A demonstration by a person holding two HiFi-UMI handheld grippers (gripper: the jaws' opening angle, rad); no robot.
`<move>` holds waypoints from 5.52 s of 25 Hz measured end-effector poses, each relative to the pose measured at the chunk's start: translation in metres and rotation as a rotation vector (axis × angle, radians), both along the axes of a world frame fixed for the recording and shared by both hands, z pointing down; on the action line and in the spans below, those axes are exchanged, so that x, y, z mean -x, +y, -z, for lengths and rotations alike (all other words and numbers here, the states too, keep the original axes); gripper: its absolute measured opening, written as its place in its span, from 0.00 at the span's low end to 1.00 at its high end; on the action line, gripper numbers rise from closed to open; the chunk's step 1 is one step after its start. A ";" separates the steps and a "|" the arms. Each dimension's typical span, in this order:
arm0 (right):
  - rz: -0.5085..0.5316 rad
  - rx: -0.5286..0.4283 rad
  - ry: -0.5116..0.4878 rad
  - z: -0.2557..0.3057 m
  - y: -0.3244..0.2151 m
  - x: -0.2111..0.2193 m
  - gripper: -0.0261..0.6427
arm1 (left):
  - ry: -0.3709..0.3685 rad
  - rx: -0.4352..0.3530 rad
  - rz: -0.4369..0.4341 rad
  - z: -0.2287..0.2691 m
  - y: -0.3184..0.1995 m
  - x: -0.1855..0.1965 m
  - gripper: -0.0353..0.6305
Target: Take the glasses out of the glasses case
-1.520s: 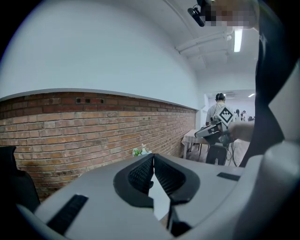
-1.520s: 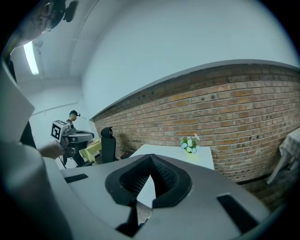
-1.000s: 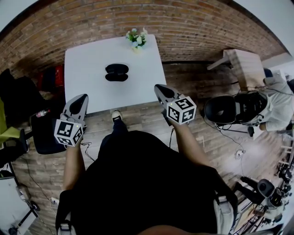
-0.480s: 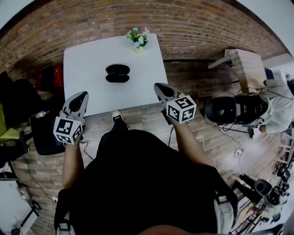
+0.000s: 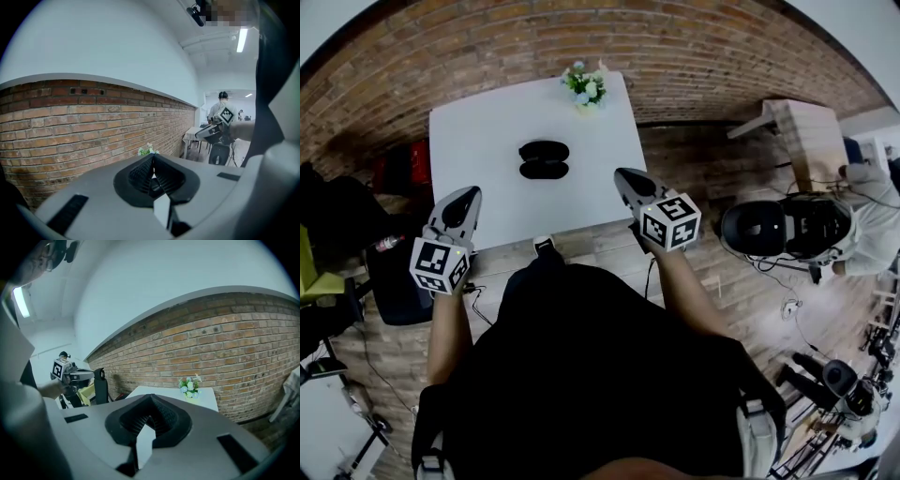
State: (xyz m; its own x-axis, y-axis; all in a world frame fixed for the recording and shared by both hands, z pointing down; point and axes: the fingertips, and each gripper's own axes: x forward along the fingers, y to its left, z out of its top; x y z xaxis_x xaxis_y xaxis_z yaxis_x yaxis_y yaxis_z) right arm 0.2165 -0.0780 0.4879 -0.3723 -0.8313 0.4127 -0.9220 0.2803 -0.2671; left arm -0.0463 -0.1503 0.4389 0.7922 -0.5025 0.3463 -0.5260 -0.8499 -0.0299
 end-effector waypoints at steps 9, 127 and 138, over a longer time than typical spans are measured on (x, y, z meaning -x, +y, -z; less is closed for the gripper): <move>-0.004 -0.015 -0.007 0.005 -0.043 0.005 0.06 | 0.001 0.009 -0.010 0.000 -0.043 0.003 0.07; 0.499 0.353 0.362 -0.228 -0.187 0.112 0.06 | -0.013 0.196 0.152 -0.069 -0.158 0.079 0.07; 0.560 0.408 0.411 -0.268 -0.187 0.115 0.06 | -0.022 0.226 0.185 -0.081 -0.155 0.088 0.07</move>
